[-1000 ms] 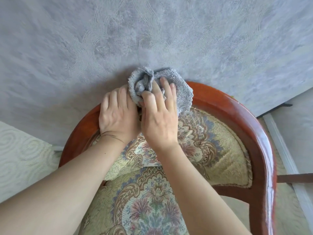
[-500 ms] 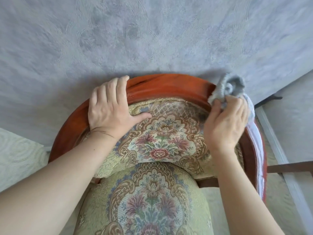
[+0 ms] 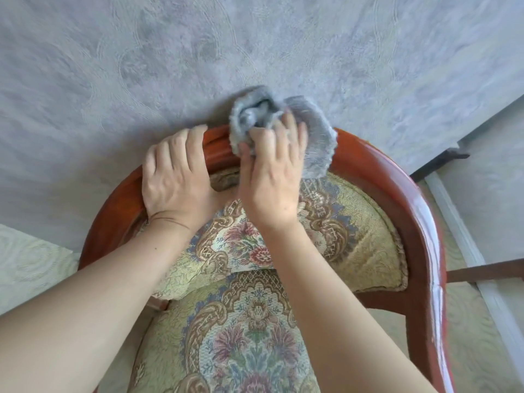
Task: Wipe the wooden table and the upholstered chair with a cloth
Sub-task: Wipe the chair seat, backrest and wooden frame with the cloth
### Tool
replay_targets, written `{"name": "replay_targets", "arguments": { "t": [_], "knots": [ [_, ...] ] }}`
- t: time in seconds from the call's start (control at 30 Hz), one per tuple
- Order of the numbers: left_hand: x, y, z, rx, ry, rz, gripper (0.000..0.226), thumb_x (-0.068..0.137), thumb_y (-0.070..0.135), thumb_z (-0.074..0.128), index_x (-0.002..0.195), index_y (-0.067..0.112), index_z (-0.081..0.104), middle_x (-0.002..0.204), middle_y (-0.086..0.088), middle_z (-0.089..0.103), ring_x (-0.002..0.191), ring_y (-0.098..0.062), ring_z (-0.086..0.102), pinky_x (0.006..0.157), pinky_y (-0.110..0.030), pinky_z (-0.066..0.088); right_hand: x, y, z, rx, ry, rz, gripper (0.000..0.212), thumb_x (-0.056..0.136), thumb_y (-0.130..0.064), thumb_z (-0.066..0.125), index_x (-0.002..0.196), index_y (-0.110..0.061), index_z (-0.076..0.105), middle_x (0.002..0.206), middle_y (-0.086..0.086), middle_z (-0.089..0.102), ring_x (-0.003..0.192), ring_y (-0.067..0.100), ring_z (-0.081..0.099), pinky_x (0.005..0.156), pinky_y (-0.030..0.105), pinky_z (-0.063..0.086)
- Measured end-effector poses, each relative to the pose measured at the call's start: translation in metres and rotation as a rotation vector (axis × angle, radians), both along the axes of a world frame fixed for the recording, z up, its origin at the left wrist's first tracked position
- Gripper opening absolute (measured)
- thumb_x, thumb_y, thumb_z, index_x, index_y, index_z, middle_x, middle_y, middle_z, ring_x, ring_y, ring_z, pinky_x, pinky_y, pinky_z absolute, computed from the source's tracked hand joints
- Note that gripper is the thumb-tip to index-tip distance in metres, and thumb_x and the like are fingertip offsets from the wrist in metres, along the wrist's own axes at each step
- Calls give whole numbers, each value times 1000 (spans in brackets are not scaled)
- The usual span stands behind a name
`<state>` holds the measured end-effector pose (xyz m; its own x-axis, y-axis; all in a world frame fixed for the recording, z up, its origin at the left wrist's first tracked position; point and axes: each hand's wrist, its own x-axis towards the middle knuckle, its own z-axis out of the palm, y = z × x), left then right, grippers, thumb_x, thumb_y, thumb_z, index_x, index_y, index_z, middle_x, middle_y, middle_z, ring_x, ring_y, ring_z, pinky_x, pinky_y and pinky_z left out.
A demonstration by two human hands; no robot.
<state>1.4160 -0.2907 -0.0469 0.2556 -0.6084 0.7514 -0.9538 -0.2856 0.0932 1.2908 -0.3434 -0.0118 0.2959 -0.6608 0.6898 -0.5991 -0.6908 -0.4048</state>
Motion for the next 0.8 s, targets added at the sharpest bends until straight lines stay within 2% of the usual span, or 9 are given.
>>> {"name": "replay_targets", "arguments": {
  "t": [0.13,0.2,0.27,0.33,0.4,0.53,0.7,0.77,0.8],
  "knots": [
    [-2,0,3,-41,-52,83,27,103,23,45,119,4,54,111,-15,64,94,-34,58,86,-43,43,12,13,-7,-34,70,180,13,90,-4,62,102,1,65,128,23,60,137,44,41,120,54,19],
    [-2,2,4,-18,-23,79,27,96,19,57,117,3,56,111,-15,64,94,-34,58,88,-41,42,12,15,-5,-36,85,201,10,90,-3,62,98,2,65,126,23,61,136,44,43,120,52,20],
    [1,5,9,-4,21,-3,43,92,34,59,118,0,56,114,-17,64,98,-35,57,91,-41,41,9,12,-2,-80,144,198,4,89,-2,62,92,-1,65,121,23,63,135,43,45,119,51,24],
    [8,10,8,32,48,-115,80,79,64,66,126,0,53,119,-17,62,106,-32,52,94,-41,38,-1,6,1,-149,235,185,7,88,1,60,91,-5,63,119,21,64,134,41,47,117,51,30],
    [15,18,6,107,72,-115,115,58,80,74,139,2,47,129,-15,59,115,-29,48,99,-41,35,-18,0,1,-157,277,128,10,86,1,57,92,-5,62,122,21,64,135,40,47,118,50,30],
    [14,29,-3,136,100,58,130,51,93,66,145,7,43,134,-12,56,118,-29,50,98,-42,33,-57,-6,1,62,84,-191,6,90,-7,58,91,0,57,124,24,62,139,40,41,123,46,19],
    [15,25,-8,69,84,61,121,60,96,60,140,7,48,129,-12,60,114,-29,52,97,-42,36,-26,9,1,91,-43,-124,13,95,-12,57,86,-2,54,114,18,63,143,41,35,123,51,15],
    [11,24,-8,3,59,80,90,85,81,50,134,6,52,125,-12,63,108,-31,56,93,-44,41,2,24,-5,71,16,53,10,93,-6,60,84,-1,56,113,19,64,141,42,37,122,52,16],
    [10,23,-8,-29,26,99,64,97,60,46,128,5,54,121,-13,64,102,-33,58,90,-45,43,14,31,-8,60,48,138,9,91,-3,61,83,-1,58,114,20,64,139,43,40,121,53,17]
  ]
}}
